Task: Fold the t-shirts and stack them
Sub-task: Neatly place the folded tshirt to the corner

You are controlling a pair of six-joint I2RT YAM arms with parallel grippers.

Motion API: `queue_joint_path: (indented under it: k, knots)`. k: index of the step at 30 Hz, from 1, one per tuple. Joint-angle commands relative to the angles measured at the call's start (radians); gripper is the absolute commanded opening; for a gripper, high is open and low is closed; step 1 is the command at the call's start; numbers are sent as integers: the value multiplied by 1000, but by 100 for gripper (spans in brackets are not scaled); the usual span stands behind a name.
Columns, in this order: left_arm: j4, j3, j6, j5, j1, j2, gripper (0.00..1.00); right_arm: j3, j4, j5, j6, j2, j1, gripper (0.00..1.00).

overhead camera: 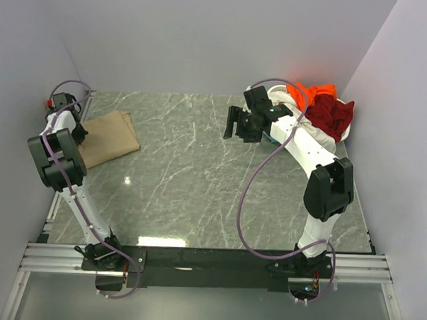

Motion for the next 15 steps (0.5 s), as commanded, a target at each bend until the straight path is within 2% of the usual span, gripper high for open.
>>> queue_joint_path:
  k: [1, 3, 4, 7, 10, 15]
  knots:
    - [-2, 41, 19, -29, 1, -57, 16, 53, -9, -8, -15, 11, 13, 84]
    - [-5, 43, 17, -28, 0, -60, 30, 57, -9, -5, -17, 12, 16, 85]
    - [-5, 41, 14, -31, 1, -68, 48, 59, -12, -5, -20, 14, 16, 85]
    - [-5, 35, 7, -32, 0, -97, 73, 59, -9, 1, -20, 11, 17, 86]
    - [-14, 34, -12, -31, -5, -132, 82, 57, -3, 3, -17, 6, 20, 87]
    - [-13, -8, -30, -67, -51, -232, 88, 39, 18, 4, -17, -6, 22, 88]
